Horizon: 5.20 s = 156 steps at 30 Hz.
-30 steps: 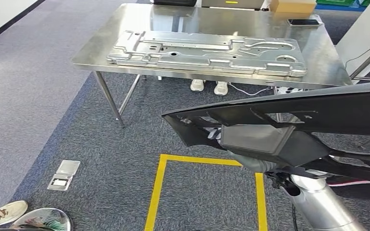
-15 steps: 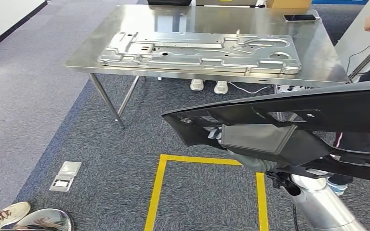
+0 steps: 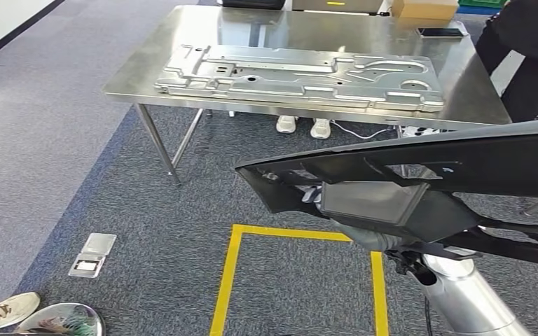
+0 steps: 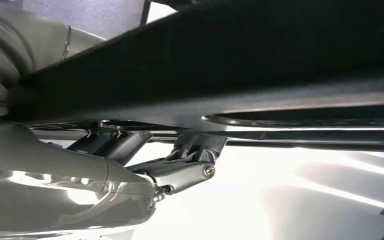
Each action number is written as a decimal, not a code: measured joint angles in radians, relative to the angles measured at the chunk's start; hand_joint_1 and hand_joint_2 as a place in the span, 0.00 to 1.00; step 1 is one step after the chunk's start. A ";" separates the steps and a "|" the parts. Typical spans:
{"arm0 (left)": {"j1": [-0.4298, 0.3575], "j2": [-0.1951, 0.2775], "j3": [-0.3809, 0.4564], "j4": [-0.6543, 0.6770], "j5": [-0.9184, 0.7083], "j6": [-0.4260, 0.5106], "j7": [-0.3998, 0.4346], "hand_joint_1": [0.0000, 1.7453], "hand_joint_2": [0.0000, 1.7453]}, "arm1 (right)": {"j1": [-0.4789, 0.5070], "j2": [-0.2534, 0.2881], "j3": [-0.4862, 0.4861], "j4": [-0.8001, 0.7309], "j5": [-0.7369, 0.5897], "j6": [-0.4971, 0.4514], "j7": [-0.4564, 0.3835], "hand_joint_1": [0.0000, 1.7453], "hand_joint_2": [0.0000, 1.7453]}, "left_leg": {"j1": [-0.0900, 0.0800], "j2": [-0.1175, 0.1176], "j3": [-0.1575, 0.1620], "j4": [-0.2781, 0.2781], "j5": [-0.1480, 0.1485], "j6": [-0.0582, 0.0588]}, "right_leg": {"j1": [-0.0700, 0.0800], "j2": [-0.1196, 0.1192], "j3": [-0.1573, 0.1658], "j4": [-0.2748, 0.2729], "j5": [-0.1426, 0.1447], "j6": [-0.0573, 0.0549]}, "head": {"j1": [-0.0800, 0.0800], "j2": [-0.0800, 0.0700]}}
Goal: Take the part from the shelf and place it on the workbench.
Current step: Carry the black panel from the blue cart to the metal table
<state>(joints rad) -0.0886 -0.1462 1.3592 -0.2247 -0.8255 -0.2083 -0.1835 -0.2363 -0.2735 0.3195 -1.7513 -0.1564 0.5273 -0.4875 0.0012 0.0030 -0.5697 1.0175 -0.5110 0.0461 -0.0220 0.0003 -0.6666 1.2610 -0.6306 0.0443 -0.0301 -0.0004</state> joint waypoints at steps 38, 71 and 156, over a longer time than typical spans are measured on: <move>-0.001 -0.002 0.000 0.000 0.000 0.000 0.000 0.00 1.00 | -0.001 0.000 0.000 -0.001 0.000 0.000 0.000 1.00 1.00 | -0.006 -0.004 0.001 0.012 -0.013 -0.020 | 0.003 0.003 0.102 -0.233 0.097 -0.024 | 0.000 0.000; -0.002 -0.003 0.000 0.000 0.000 0.000 0.000 0.00 1.00 | -0.006 0.000 0.000 -0.001 0.000 0.000 0.000 1.00 1.00 | -0.001 -0.004 -0.030 0.083 -0.062 -0.037 | -0.001 -0.001 0.097 -0.231 0.100 -0.038 | -0.001 0.000; -0.014 -0.003 -0.073 0.000 -0.113 0.156 0.019 0.00 1.00 | 0.209 0.235 -0.216 -0.323 0.181 -0.194 -0.136 1.00 1.00 | -0.008 -0.011 -0.008 0.013 -0.010 -0.019 | 0.001 -0.002 0.113 -0.247 0.093 -0.022 | 0.000 0.000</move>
<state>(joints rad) -0.1021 -0.1495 1.2866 -0.2247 -0.9383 -0.0525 -0.1648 -0.0271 -0.0383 0.1034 -2.0738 0.0246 0.3332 -0.6234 -0.0065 -0.0080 -0.5777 1.0308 -0.5214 0.0275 -0.0213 -0.0015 -0.5531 1.0145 -0.5377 0.0225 -0.0298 -0.0004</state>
